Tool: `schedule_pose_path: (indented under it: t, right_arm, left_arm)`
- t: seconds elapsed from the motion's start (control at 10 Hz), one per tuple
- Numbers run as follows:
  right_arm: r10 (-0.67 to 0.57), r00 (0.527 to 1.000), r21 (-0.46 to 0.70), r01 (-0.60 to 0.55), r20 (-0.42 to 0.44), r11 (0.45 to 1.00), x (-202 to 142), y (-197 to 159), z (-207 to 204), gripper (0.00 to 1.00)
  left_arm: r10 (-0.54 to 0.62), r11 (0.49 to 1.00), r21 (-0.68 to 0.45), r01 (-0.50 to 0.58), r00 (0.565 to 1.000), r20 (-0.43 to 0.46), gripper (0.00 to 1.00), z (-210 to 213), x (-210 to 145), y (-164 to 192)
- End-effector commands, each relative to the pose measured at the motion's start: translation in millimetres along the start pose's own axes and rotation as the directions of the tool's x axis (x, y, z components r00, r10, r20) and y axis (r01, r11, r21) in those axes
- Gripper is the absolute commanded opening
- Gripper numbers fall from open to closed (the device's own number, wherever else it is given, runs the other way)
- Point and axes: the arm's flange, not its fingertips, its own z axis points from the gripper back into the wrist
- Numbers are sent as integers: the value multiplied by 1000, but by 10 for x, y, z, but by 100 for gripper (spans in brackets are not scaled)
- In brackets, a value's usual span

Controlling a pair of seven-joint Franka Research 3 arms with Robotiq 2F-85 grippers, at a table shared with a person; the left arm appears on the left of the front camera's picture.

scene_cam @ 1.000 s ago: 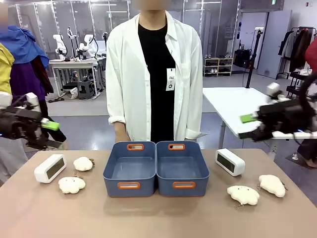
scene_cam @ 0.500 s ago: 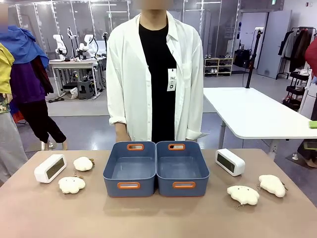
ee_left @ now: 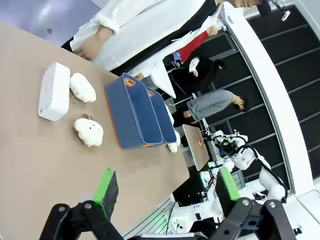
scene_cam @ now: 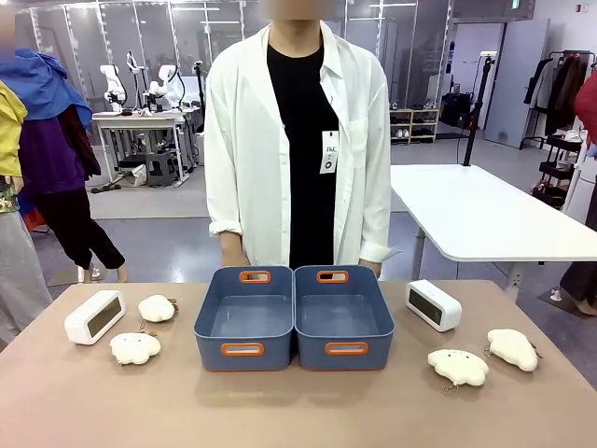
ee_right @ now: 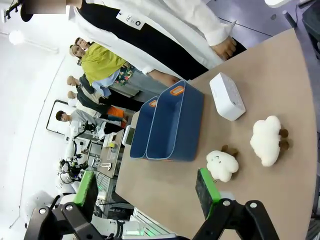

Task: Sort the digital clocks into the basket.
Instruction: Pick up the Digital clock from the table and place it into the empty Plastic storage basket.

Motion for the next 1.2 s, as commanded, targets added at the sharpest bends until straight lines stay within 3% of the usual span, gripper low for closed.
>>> schedule_pose_path:
  t: [0.0, 1.1]
  right_arm:
    - [8, 1000, 13, -8, -8, 1000, -14, -11, -20, 100]
    - [8, 1000, 13, -8, -8, 1000, -14, -11, -20, 100]
  left_arm:
    - [2, 1000, -13, -3, 1000, -3, 100, -36, -19, 13]
    - [7, 1000, -6, -7, 1000, -12, 100, -63, -19, 18]
